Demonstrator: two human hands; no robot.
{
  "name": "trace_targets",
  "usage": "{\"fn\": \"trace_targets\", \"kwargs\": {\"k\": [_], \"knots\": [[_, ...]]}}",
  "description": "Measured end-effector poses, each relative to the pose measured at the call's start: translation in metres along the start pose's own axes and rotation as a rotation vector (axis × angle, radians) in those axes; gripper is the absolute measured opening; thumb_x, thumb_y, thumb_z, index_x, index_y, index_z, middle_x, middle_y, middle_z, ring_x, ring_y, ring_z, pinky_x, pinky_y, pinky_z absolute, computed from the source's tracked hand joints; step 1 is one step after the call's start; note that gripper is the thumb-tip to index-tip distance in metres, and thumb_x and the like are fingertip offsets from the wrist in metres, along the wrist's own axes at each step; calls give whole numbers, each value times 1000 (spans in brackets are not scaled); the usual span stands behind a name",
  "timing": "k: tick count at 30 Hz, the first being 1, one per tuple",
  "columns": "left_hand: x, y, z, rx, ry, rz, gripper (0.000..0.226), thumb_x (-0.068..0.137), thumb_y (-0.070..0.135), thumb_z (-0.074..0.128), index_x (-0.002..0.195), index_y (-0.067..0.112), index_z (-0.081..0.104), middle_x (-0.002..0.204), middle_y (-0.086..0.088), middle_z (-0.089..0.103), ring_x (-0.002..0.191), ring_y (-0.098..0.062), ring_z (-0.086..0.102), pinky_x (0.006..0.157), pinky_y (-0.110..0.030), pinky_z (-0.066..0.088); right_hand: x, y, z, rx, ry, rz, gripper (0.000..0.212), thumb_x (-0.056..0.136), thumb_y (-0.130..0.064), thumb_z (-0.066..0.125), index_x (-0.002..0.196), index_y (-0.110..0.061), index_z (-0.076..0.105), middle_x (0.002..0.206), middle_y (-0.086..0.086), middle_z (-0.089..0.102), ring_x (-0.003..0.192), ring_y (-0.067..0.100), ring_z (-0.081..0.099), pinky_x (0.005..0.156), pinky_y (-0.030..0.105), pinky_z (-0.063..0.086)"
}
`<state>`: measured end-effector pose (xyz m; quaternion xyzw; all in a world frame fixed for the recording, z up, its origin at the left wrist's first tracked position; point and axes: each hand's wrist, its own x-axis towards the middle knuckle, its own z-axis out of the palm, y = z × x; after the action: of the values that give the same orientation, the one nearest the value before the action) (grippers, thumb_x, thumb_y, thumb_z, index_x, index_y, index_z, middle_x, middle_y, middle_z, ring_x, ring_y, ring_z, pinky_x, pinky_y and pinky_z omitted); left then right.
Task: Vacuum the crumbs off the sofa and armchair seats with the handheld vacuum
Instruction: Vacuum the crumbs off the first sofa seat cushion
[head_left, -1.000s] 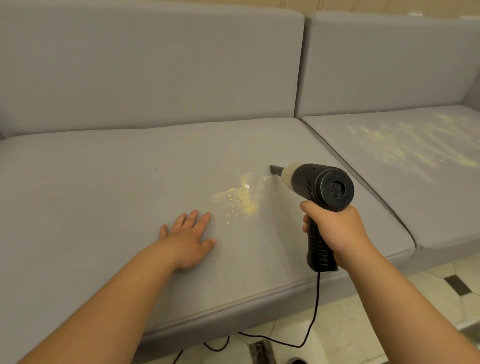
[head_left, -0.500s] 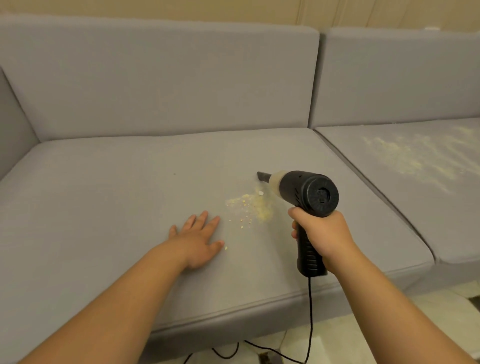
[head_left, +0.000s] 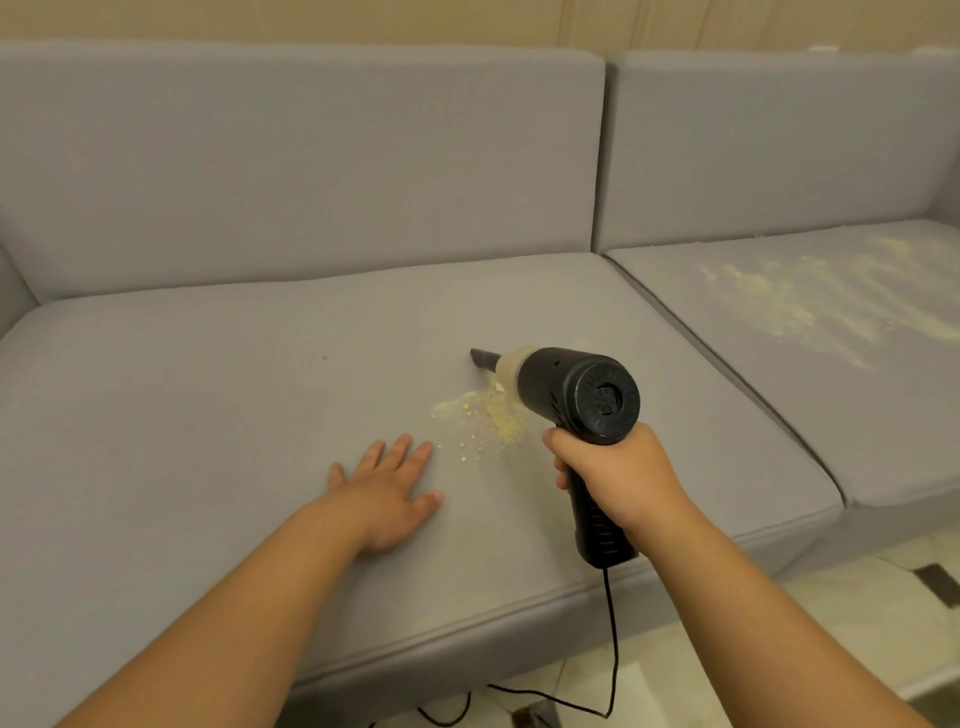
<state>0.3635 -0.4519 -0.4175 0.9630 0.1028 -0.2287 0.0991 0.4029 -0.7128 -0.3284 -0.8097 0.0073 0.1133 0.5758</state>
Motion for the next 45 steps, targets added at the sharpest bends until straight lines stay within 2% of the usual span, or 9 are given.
{"fn": "trace_targets", "kwargs": {"k": [6, 13, 16, 22, 26, 28, 34, 40, 45], "knots": [[1, 4, -1, 1, 4, 14, 73, 103, 67, 26, 162, 44, -11, 170, 15, -19, 159, -19, -12, 124, -62, 2, -5, -2, -7, -11, 48, -5, 16, 84, -18, 77, 83, -4, 70, 63, 4, 68, 58, 15, 66, 62, 29, 51], [0, 7, -3, -11, -8, 5, 73, 103, 67, 26, 162, 44, -11, 170, 17, -19, 158, -18, -13, 124, -62, 1, -7, -3, -10, 26, 25, 35, 20, 83, -17, 77, 89, 1, 71, 72, 14, 73, 63, 20, 70, 70, 40, 57], [-1, 6, -3, -18, -7, 5, 74, 103, 66, 27, 162, 43, -10, 169, 17, -19, 158, -18, -13, 124, -62, 0, -7, -3, -12, 31, 67, 35, 20, 82, -16, 76, 89, 2, 69, 67, 8, 70, 61, 19, 69, 66, 38, 55], [0, 6, -1, -3, -7, -2, 75, 103, 67, 25, 163, 41, -10, 169, 17, -21, 158, -18, -15, 124, -62, 0, -14, -5, -9, 16, 25, 45, 22, 82, -16, 76, 92, 3, 70, 68, 11, 70, 61, 18, 70, 69, 39, 56], [0, 6, 0, -10, -8, -1, 74, 103, 67, 26, 163, 41, -9, 169, 17, -20, 158, -18, -15, 124, -63, -1, -16, -7, -19, 28, 109, 51, 20, 83, -17, 77, 93, 0, 73, 80, 20, 74, 61, 17, 71, 69, 42, 59], [0, 5, -1, -10, -10, 4, 74, 103, 66, 26, 163, 41, -9, 169, 17, -20, 158, -18, -15, 124, -63, 0, -17, -7, -27, 53, 121, 79, 21, 84, -16, 77, 94, 2, 73, 76, 18, 74, 63, 19, 71, 74, 48, 62], [1, 7, -2, -13, -12, -4, 74, 103, 67, 25, 163, 40, -9, 169, 17, -20, 158, -18, -15, 123, -64, -1, -25, -8, -19, 58, 23, 102, 20, 85, -14, 76, 90, 4, 72, 70, 12, 72, 64, 22, 69, 71, 43, 58], [0, 7, -2, 4, -8, -2, 73, 103, 66, 25, 163, 40, -9, 169, 16, -20, 158, -17, -14, 124, -63, 1, -36, -14, -24, 11, 36, 49, 17, 84, -16, 76, 85, 0, 73, 77, 19, 75, 67, 26, 69, 80, 58, 62], [-10, 5, -1, 8, -13, -4, 73, 103, 67, 25, 162, 44, -9, 170, 12, -20, 158, -20, -13, 124, -63, 0, -56, -17, -13, -49, -90, 44, 17, 85, -16, 76, 85, 0, 72, 78, 20, 74, 68, 25, 71, 84, 60, 61]]}}
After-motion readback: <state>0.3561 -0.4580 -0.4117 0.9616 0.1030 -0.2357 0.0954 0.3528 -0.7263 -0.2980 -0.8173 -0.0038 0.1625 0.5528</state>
